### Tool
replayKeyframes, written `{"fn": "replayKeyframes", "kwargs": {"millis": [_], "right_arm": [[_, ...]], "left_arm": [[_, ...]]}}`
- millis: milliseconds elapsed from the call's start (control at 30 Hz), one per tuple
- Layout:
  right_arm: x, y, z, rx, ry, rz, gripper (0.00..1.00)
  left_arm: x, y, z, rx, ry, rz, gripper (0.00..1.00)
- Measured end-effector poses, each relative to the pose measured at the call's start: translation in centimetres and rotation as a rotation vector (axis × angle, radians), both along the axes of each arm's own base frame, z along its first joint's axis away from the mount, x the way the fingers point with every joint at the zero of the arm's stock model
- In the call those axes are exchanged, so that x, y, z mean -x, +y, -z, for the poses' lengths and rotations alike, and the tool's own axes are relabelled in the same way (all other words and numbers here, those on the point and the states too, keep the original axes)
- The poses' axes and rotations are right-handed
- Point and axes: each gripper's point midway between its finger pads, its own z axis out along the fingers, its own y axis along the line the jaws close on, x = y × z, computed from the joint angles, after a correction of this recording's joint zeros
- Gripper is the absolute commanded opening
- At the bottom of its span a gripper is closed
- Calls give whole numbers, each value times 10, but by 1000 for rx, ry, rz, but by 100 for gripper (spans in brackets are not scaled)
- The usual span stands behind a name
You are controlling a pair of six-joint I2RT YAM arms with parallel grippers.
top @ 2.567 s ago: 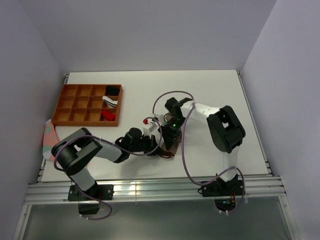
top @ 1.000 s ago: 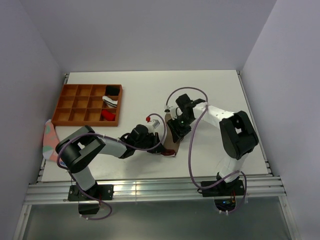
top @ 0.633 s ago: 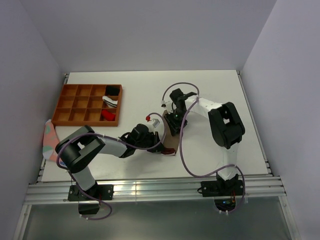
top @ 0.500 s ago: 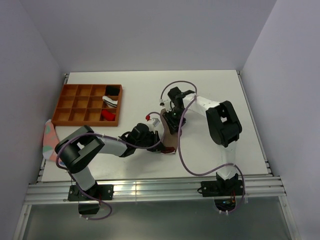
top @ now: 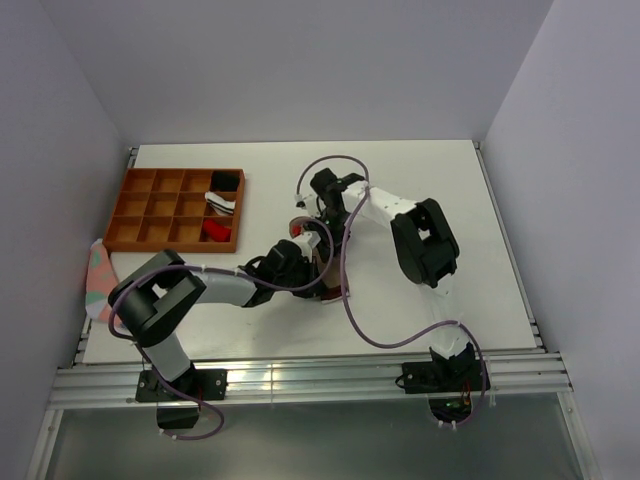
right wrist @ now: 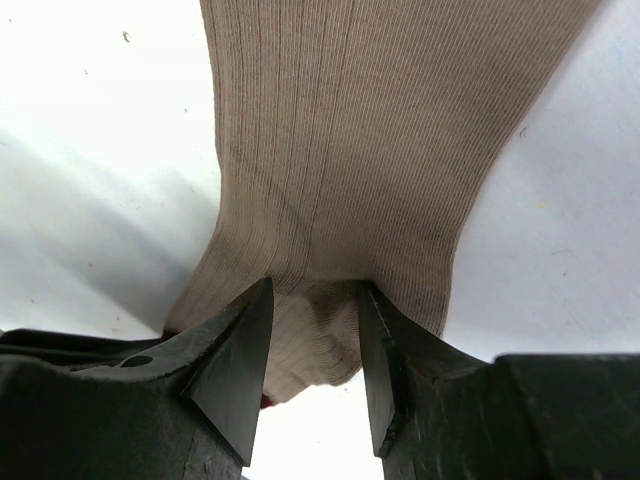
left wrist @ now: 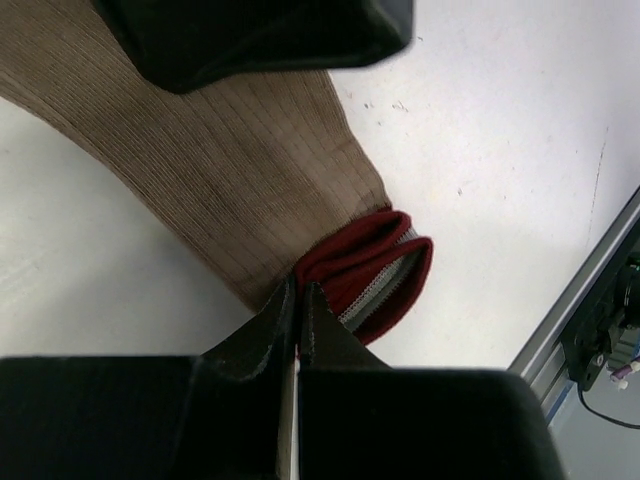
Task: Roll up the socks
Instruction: Roll the sock at the center of the board.
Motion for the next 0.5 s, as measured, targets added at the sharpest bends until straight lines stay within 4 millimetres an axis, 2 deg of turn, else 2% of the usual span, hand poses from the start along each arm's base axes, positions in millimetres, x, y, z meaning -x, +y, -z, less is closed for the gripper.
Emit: {"fn": "replayKeyframes", "kwargs": {"millis": [300, 500], "right_arm": [[1, -1, -6, -50, -8, 11, 54], [-12, -7, -30, -87, -66, 63, 59]], "left_arm": [[-16, -6, 4, 3, 17, -12, 0], [-17, -11, 4, 18, 24, 0, 0]]}}
